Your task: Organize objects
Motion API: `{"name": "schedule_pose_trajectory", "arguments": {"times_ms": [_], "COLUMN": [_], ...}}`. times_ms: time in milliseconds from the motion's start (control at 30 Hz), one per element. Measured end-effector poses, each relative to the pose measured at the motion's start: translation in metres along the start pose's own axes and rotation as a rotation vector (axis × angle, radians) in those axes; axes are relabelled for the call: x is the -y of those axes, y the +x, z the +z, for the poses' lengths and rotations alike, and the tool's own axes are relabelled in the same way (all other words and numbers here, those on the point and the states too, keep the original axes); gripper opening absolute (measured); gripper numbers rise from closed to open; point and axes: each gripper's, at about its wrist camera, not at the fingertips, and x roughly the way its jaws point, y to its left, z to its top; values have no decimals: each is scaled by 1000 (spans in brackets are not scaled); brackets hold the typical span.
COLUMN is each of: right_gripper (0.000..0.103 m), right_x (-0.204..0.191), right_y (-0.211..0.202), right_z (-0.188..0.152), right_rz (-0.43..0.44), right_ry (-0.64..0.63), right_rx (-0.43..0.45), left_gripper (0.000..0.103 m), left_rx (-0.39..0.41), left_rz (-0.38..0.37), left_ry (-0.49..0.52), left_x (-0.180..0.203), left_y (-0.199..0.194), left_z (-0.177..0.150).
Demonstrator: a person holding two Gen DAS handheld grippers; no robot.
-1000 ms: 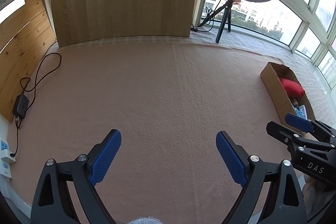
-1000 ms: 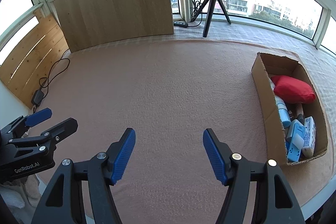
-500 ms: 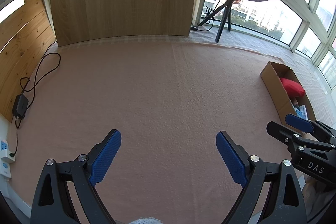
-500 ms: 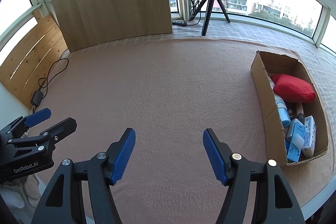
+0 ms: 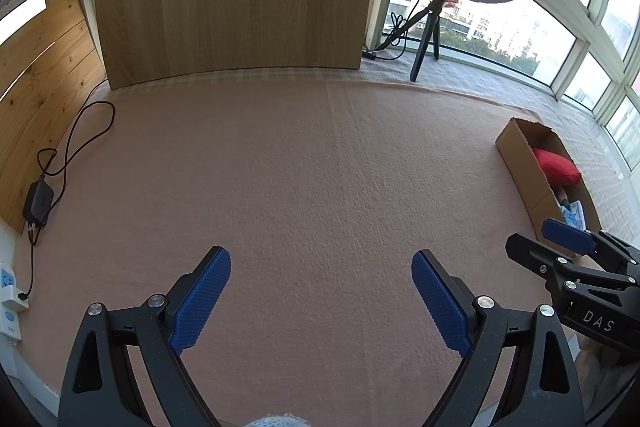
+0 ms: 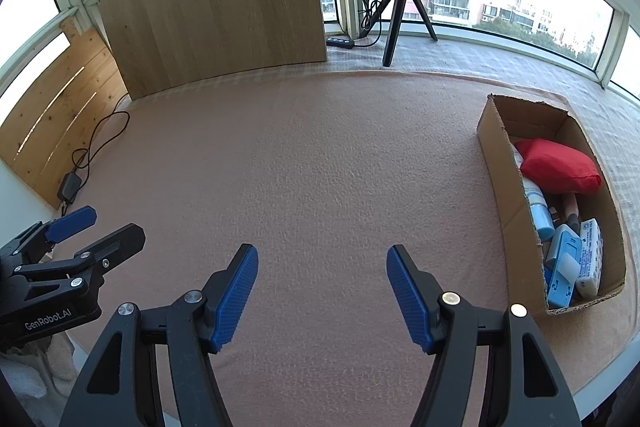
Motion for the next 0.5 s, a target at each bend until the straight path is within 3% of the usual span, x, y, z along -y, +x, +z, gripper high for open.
{"name": "schedule_pose_trajectory", "arguments": {"times_ms": [500], "right_gripper": [63], "right_x": [1], "right_y": [2], "right_z": [-1], "right_rz": [3], "right_ry": [2], "right_rx": [-9], "left_gripper": [96], "left_rx": [-4], "left_rz": [2], "left_ry": [5], "left_x": [-1], "left_y": [3], "left_z": [0]}}
